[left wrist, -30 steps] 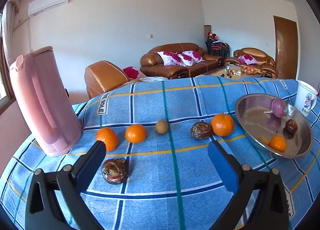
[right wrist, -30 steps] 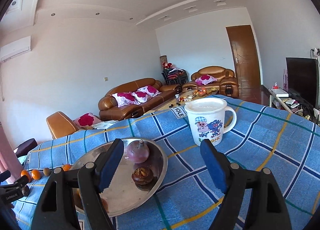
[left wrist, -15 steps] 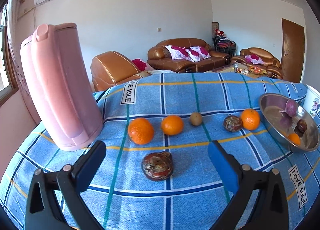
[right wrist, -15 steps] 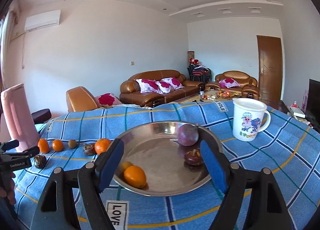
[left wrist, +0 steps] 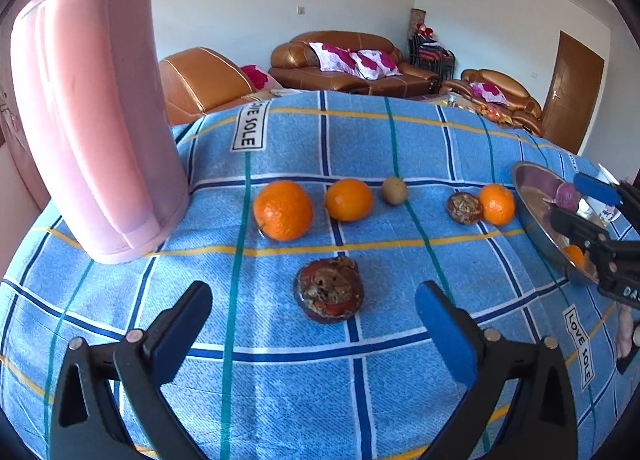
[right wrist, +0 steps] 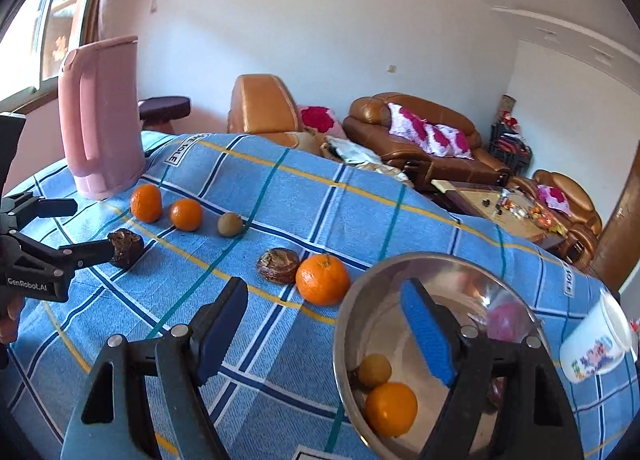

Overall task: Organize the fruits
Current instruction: 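Grasp an orange with the right gripper while the left gripper grasps a brown mangosteen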

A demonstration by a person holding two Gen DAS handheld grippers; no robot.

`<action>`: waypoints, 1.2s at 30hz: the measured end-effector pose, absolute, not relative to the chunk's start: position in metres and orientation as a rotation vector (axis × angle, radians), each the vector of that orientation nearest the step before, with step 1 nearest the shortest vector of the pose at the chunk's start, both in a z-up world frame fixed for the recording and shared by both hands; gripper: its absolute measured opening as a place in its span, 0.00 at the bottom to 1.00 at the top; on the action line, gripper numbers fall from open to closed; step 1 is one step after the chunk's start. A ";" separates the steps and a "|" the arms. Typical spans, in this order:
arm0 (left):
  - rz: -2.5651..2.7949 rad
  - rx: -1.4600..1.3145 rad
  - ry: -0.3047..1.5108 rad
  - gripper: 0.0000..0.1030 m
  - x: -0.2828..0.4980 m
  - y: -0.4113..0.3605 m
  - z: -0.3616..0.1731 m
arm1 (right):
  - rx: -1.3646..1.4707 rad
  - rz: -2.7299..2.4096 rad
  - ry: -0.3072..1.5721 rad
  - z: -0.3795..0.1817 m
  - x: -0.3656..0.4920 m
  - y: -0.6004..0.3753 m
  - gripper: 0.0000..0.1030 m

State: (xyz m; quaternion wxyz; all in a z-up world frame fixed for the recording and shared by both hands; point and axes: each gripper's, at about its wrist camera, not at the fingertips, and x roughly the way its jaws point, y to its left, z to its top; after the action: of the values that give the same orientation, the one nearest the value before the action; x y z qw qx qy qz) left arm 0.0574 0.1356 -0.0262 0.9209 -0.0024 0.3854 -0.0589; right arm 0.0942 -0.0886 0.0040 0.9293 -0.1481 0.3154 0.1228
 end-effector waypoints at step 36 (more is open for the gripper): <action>-0.086 0.016 0.925 0.77 0.095 0.134 -0.055 | -0.242 0.422 0.829 0.018 0.107 -0.049 0.47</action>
State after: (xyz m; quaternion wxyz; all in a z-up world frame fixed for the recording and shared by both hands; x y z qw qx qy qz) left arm 0.0952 0.1341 -0.0553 0.8940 0.0076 0.4461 -0.0413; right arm 0.1069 -0.0492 0.0182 0.8868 -0.1164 0.3987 0.2029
